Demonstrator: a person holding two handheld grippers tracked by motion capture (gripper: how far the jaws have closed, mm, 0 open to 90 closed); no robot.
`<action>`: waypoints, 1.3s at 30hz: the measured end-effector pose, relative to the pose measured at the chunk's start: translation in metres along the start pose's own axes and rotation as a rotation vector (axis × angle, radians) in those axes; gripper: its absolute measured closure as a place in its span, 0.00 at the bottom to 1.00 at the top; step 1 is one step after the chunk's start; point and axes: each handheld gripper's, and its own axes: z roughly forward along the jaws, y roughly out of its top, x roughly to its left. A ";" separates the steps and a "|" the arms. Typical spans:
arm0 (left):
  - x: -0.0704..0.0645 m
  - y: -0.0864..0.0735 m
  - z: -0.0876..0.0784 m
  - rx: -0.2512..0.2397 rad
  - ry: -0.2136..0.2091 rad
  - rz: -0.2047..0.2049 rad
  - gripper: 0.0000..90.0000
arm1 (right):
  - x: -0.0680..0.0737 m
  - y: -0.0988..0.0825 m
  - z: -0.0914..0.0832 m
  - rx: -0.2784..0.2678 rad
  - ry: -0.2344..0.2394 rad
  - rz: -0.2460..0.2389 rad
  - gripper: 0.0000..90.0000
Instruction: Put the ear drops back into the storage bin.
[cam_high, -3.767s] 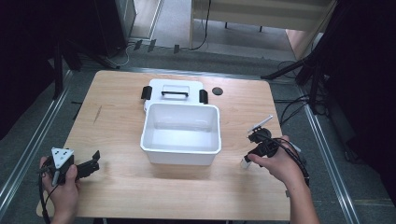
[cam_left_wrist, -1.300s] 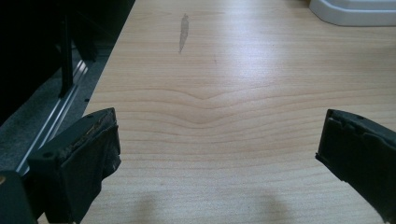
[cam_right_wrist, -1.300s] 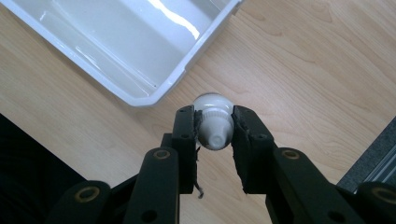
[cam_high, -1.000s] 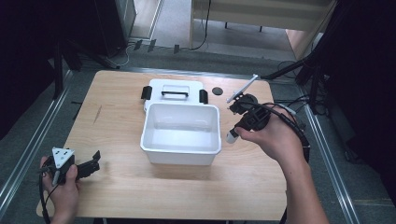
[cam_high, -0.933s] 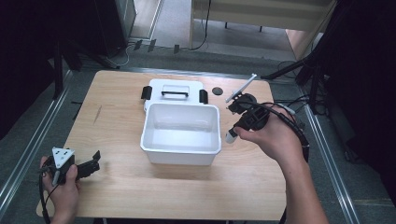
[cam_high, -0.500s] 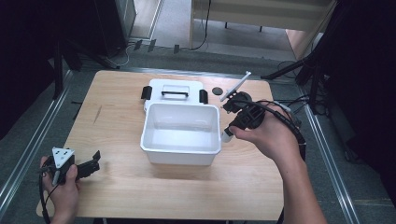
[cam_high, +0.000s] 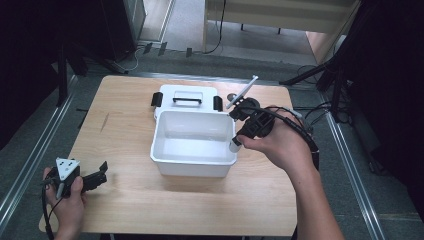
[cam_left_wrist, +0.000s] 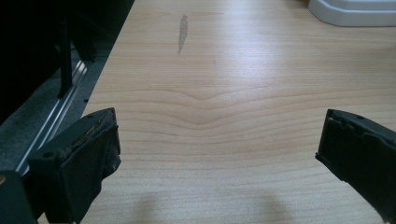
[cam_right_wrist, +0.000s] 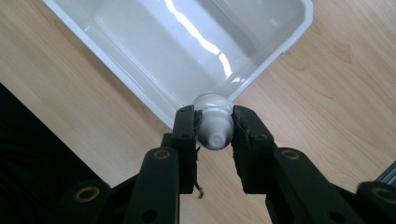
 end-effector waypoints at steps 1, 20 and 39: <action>0.000 0.000 0.000 0.000 0.000 0.001 0.00 | 0.001 0.001 0.001 0.001 0.001 -0.002 0.80; 0.000 0.000 0.000 0.001 -0.002 0.001 0.00 | 0.011 0.009 0.023 0.037 0.031 -0.033 0.80; 0.000 0.000 0.000 0.001 -0.002 0.002 0.00 | 0.010 0.006 0.049 0.096 0.062 -0.030 0.80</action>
